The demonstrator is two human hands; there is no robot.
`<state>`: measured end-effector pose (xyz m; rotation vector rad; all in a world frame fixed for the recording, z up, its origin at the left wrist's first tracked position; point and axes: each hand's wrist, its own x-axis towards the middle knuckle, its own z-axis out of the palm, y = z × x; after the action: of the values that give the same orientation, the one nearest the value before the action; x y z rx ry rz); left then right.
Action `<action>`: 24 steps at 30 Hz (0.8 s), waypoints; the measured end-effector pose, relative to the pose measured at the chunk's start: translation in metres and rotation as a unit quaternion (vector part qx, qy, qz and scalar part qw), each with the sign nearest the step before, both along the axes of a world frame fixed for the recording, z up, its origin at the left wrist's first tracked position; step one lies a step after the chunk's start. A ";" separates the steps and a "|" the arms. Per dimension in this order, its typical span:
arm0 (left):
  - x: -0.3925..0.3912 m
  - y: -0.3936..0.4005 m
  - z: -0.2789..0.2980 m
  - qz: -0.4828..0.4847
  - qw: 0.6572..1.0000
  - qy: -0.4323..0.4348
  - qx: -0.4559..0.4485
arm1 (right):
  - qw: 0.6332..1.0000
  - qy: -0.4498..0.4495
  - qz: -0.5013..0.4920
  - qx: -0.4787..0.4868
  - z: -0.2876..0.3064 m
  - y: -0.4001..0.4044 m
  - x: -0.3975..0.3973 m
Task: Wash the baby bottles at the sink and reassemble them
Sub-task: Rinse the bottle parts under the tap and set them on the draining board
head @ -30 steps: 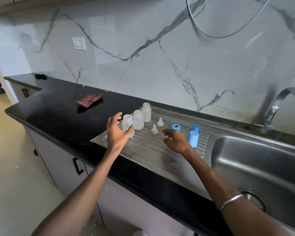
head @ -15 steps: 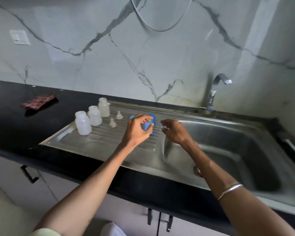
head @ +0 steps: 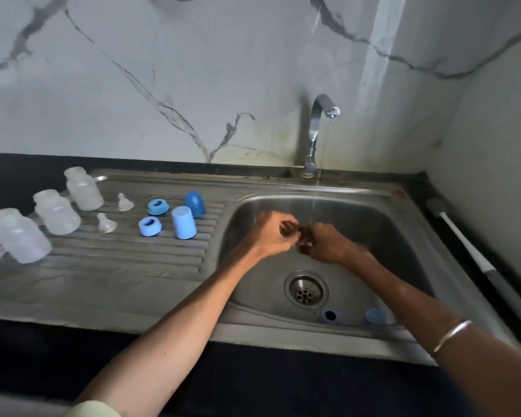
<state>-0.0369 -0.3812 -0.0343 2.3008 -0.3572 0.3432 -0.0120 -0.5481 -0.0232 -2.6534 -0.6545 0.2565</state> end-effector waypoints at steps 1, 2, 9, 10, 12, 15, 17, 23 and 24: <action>0.008 -0.003 -0.003 -0.012 0.999 0.025 0.023 | 1.000 0.015 0.006 -0.007 -0.008 -0.003 0.003; 0.016 -0.003 -0.005 -0.021 0.997 0.055 0.053 | 0.999 0.032 0.014 -0.003 -0.015 -0.004 0.005; 0.039 0.005 -0.027 -0.116 0.929 0.232 0.265 | 0.981 0.156 0.108 -0.039 -0.053 -0.004 0.016; 0.039 0.005 -0.031 -0.127 0.912 0.254 0.297 | 0.977 0.161 0.124 -0.062 -0.055 -0.002 0.018; 0.039 0.005 -0.036 -0.154 0.880 0.298 0.335 | 0.964 0.175 0.159 -0.117 -0.060 0.002 0.020; 0.040 0.002 -0.042 -0.170 0.861 0.333 0.345 | 0.935 0.238 0.192 -0.181 -0.070 0.009 0.015; 0.041 -0.001 -0.045 -0.175 0.857 0.339 0.348 | 0.924 0.251 0.204 -0.204 -0.078 0.015 0.013; 0.041 0.000 -0.049 -0.174 0.848 0.343 0.364 | 0.930 0.193 0.219 -0.224 -0.093 0.023 0.009; 0.041 0.000 -0.048 -0.175 0.847 0.345 0.364 | 0.929 0.199 0.220 -0.220 -0.091 0.023 0.008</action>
<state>0.0042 -0.3807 -0.0828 2.7901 -0.5809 -0.9497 -0.0044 -0.5246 -0.1142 -2.6819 -1.1500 1.1574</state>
